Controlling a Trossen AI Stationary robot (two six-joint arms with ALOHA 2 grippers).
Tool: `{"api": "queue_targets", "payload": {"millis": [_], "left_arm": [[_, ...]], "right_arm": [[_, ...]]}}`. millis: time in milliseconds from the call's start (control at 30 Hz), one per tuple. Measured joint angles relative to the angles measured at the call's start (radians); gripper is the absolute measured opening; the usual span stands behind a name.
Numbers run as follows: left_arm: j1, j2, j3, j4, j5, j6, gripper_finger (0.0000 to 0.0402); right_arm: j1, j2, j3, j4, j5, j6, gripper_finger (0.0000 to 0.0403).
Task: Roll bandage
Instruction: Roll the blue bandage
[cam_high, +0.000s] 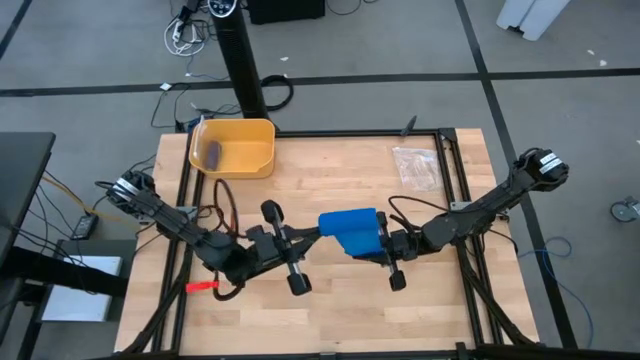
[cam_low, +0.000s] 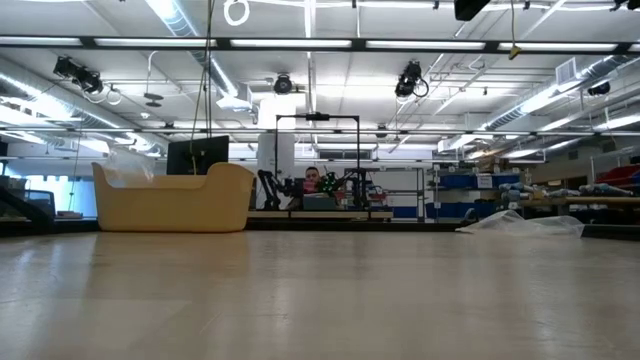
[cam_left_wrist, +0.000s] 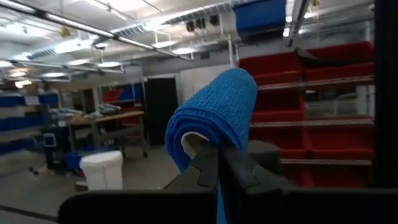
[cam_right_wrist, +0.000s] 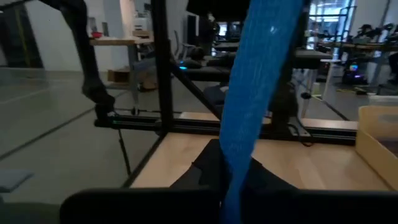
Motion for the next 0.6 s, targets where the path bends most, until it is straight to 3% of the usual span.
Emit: {"api": "queue_targets", "payload": {"millis": [333, 600], "left_arm": [[0.038, 0.010, -0.003, 0.095, -0.083, 0.200, 0.0003], [0.102, 0.009, -0.126, 0.093, -0.147, 0.229, 0.0003]], "right_arm": [[0.067, 0.000, 0.000, 0.024, 0.001, 0.054, 0.0001], [0.102, -0.001, 0.000, 0.119, 0.000, 0.067, 0.0001]]}}
